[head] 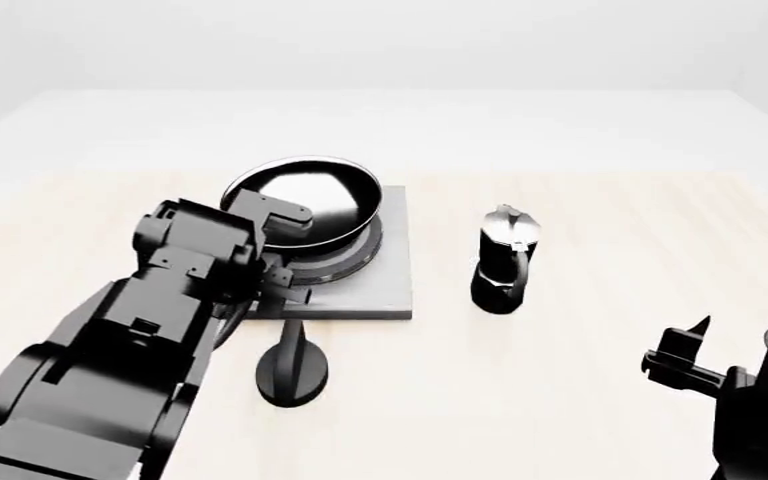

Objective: Turn on the stove and put the frying pan on it.

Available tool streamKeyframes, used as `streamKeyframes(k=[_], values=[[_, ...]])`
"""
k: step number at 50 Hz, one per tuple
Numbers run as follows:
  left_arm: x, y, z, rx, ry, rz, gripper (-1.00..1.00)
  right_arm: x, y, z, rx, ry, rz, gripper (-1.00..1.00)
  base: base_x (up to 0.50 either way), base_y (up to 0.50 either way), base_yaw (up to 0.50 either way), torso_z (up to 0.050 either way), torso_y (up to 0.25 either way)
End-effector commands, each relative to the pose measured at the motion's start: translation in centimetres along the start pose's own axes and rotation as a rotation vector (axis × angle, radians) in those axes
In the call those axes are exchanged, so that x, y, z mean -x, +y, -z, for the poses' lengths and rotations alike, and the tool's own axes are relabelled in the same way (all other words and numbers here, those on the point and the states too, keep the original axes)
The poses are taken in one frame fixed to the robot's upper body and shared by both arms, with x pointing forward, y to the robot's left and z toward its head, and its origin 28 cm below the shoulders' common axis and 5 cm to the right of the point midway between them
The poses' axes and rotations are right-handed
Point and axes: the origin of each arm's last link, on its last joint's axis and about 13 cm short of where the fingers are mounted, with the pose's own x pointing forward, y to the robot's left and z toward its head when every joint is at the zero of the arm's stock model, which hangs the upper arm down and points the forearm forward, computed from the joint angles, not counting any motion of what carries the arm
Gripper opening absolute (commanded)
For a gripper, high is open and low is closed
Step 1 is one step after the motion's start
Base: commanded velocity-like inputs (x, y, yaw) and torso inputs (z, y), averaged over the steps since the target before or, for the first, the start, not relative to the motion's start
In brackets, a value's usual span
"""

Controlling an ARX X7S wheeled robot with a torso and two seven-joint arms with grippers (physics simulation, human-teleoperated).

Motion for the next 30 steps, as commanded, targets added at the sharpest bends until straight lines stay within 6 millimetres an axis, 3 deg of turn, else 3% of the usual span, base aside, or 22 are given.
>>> streamKeyframes(k=[1,4,5,19,22,24,25,30], values=[[-0.1,0.0,0.2,-0.022,0.012,0.000,-1.00,0.0,0.0,0.0,-0.002,-0.001,0.000,1.00,0.00,0.00,0.00,0.000,0.000],[-0.1,0.0,0.2,-0.021,0.017,0.020,-1.00,0.0,0.0,0.0,-0.003,0.001,0.000,1.00,0.00,0.00,0.00,0.000,0.000],[-0.1,0.0,0.2,-0.027,0.020,0.018,1.00,0.0,0.0,0.0,-0.002,0.000,0.000,1.00,0.00,0.00,0.00,0.000,0.000],[2.5,2.0,-2.7,-0.116,-0.063,0.099,1.00,-0.1,0.2,-0.1,0.000,0.000,-0.004,1.00,0.00,0.00,0.00,0.000,0.000],[4.9,3.2,-4.2,-0.119,-0.124,0.117,1.00,-0.1,0.2,-0.2,0.001,-0.002,-0.006,1.00,0.00,0.00,0.00,0.000,0.000],[7.6,3.9,-4.8,-0.121,-0.176,0.117,1.00,-0.1,0.3,-0.2,0.005,-0.001,-0.008,1.00,0.00,0.00,0.00,0.000,0.005],[9.6,4.4,-5.1,-0.129,-0.198,0.103,1.00,-0.1,0.4,-0.2,0.006,-0.001,-0.010,1.00,0.00,0.00,0.00,0.000,0.000],[14.5,5.7,-5.4,-0.140,-0.264,0.062,1.00,-0.1,0.5,-0.4,0.007,-0.004,-0.017,1.00,0.00,0.00,0.00,0.000,0.000]])
